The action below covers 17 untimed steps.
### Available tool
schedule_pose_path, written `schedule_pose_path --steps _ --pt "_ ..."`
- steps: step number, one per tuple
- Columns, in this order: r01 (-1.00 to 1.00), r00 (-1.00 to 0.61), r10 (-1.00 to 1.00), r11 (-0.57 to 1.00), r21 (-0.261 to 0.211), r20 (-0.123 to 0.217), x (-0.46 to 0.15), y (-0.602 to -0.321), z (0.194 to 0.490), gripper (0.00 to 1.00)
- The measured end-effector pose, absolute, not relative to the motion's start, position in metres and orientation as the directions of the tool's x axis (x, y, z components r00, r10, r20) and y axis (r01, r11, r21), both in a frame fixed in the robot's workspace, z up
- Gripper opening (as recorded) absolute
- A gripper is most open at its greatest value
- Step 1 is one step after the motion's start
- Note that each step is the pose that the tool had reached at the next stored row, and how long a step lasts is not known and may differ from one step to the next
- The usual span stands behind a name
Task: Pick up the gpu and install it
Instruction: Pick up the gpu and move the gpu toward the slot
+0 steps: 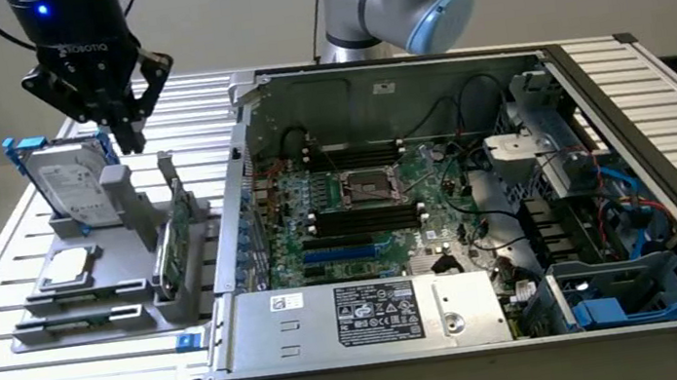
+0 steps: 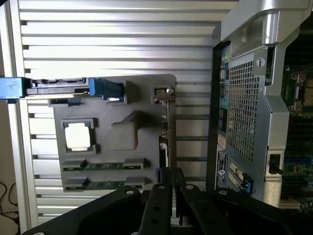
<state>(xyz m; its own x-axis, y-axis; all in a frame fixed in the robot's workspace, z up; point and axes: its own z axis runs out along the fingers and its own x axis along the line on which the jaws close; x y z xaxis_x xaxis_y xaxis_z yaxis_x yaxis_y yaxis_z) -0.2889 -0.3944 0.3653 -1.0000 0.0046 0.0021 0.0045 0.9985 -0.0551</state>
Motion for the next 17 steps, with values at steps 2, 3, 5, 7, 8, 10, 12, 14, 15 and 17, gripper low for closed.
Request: schedule_pose_path --steps 2,3,5,7,8,10,12,14,15,17 --pt "0.004 -1.000 0.005 0.998 -0.055 0.002 -0.289 -0.394 0.365 0.30" --pt "0.004 -1.000 0.005 0.998 -0.055 0.002 -0.289 -0.394 0.365 0.30" --pt "0.004 -1.000 0.005 0.998 -0.055 0.002 -0.289 -0.394 0.365 0.36" --pt "0.004 -1.000 0.005 0.998 -0.056 0.002 -0.289 -0.394 0.362 0.36" --pt "0.004 -1.000 0.004 0.998 -0.057 0.002 -0.289 -0.394 0.361 0.36" --pt "0.004 -1.000 0.004 0.998 -0.057 0.002 -0.289 -0.394 0.357 0.36" --pt "0.002 -1.000 0.003 0.998 -0.057 0.002 -0.289 -0.394 0.353 0.36" --pt "-0.002 -1.000 -0.002 0.998 -0.056 0.002 -0.289 -0.394 0.350 0.36" --pt "-0.005 -1.000 -0.005 0.998 -0.057 0.002 -0.289 -0.394 0.348 0.36" --pt "-0.009 -1.000 -0.009 0.998 -0.057 0.002 -0.289 -0.394 0.344 0.36"
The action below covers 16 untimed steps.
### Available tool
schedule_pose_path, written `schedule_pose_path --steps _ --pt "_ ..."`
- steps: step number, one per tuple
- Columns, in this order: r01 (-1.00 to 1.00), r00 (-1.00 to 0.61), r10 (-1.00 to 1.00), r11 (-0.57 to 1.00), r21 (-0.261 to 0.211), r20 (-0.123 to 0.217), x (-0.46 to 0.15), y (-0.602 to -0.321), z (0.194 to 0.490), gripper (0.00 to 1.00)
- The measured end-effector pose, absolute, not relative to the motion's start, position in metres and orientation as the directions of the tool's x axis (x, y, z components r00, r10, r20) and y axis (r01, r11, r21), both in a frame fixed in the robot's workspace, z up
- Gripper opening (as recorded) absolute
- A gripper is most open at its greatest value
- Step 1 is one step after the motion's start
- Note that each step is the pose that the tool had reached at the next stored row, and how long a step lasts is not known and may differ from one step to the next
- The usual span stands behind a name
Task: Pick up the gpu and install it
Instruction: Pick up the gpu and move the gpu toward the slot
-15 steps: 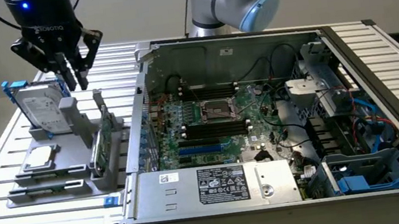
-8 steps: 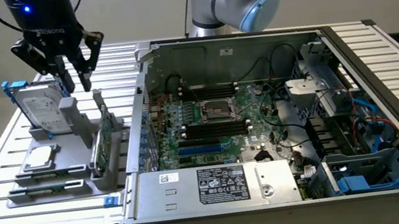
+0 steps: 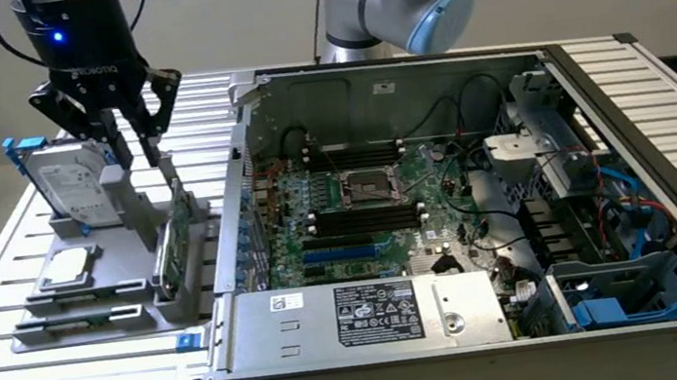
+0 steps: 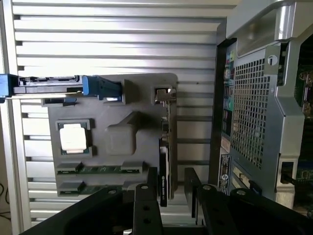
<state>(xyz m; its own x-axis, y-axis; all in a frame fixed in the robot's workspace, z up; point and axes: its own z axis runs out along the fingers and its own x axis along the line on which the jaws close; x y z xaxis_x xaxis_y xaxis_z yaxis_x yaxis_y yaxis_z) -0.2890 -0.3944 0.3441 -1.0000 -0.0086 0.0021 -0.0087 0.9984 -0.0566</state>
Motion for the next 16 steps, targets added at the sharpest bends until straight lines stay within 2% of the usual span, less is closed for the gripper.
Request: schedule_pose_path --steps 16 --pt "-0.072 -0.997 -0.072 0.996 -0.056 0.003 -0.297 -0.395 0.315 0.36"
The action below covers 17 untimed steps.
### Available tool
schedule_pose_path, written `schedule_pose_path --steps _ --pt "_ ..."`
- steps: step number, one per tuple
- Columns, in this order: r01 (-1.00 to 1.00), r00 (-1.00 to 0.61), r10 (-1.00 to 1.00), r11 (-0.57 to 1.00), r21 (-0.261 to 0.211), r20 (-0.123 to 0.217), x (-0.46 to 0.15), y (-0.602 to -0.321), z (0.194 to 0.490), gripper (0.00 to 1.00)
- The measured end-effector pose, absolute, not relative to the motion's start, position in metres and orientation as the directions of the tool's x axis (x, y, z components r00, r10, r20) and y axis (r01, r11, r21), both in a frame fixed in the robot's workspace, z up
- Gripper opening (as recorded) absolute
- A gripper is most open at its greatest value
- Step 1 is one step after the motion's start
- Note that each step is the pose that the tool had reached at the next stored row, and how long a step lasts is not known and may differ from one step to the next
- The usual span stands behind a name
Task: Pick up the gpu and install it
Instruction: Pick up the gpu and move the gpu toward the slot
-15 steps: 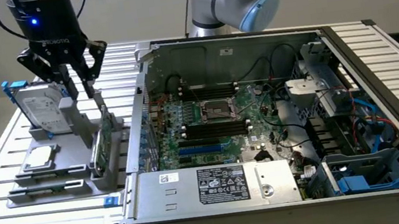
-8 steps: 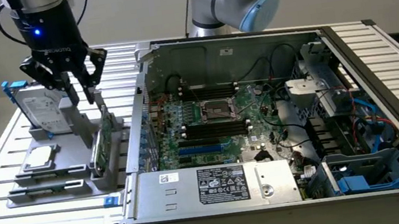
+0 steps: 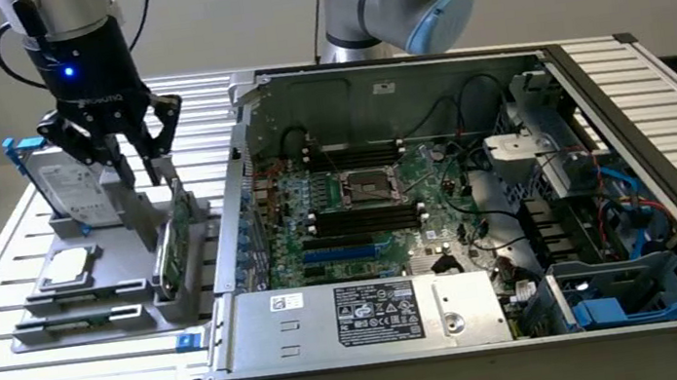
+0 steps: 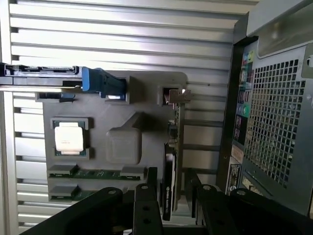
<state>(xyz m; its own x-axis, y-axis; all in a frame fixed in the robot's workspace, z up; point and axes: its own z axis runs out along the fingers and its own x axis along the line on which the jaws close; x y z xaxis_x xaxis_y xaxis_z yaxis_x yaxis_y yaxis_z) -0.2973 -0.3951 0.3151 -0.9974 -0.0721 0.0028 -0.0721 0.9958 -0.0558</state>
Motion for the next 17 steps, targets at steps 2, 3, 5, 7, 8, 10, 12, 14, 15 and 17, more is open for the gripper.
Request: schedule_pose_path --steps 2,3,5,7,8,10,12,14,15,17 --pt "-0.091 -0.996 -0.091 0.994 -0.055 0.004 -0.297 -0.396 0.311 0.36" --pt "-0.102 -0.995 -0.101 0.993 -0.055 0.005 -0.297 -0.396 0.310 0.36" --pt "-0.123 -0.992 -0.123 0.991 -0.054 0.008 -0.297 -0.397 0.307 0.36" --pt "-0.144 -0.990 -0.144 0.988 -0.053 0.010 -0.297 -0.397 0.303 0.36" --pt "-0.153 -0.988 -0.152 0.987 -0.052 0.011 -0.297 -0.398 0.301 0.36" --pt "-0.166 -0.986 -0.165 0.985 -0.052 0.013 -0.297 -0.399 0.298 0.36" --pt "-0.169 -0.986 -0.169 0.984 -0.052 0.014 -0.299 -0.400 0.294 0.36" --pt "-0.170 -0.985 -0.170 0.984 -0.052 0.014 -0.301 -0.401 0.291 0.36" --pt "-0.171 -0.985 -0.170 0.984 -0.052 0.014 -0.302 -0.402 0.289 0.36" --pt "-0.171 -0.985 -0.170 0.984 -0.052 0.014 -0.303 -0.405 0.285 0.36"
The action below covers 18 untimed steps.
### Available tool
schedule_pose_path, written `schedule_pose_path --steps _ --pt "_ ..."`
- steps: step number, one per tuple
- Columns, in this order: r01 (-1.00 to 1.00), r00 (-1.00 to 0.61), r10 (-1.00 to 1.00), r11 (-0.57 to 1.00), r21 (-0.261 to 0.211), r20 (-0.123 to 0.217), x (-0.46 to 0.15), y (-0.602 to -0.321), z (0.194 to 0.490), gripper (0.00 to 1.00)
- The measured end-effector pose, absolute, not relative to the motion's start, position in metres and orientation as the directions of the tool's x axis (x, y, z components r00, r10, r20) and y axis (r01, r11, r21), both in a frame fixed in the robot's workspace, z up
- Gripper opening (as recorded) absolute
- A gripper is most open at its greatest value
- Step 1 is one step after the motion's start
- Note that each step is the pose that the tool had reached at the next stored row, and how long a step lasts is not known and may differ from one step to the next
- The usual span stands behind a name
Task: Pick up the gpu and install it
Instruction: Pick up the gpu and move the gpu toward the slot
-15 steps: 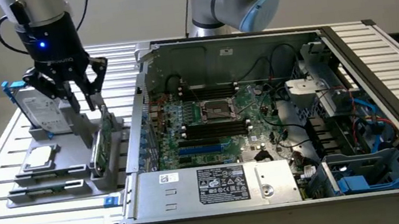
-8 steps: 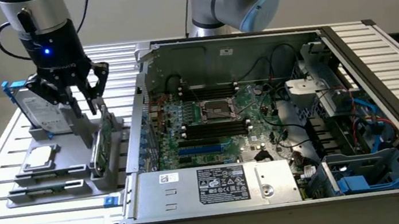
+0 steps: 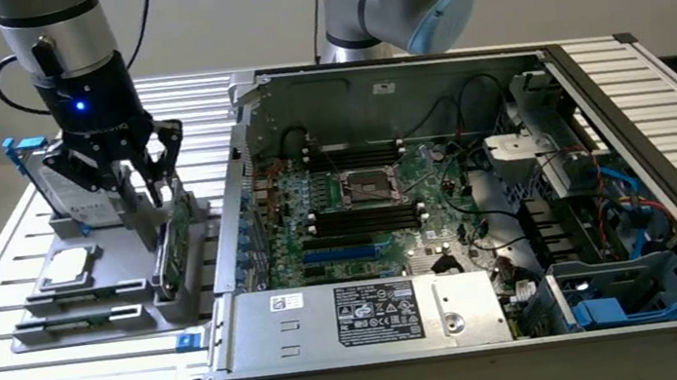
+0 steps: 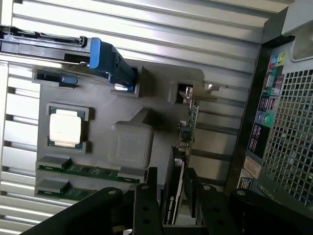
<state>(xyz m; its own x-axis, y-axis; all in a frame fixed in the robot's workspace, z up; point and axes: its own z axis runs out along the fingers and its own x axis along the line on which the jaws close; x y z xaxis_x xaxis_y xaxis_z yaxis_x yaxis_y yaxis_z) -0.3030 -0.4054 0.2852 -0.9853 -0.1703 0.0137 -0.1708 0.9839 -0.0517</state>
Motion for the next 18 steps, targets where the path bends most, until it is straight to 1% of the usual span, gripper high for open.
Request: schedule_pose_path --steps 6,18 --pt "-0.171 -0.985 -0.170 0.984 -0.051 0.014 -0.301 -0.418 0.274 0.36" --pt "-0.171 -0.985 -0.170 0.984 -0.052 0.013 -0.294 -0.420 0.252 0.36"
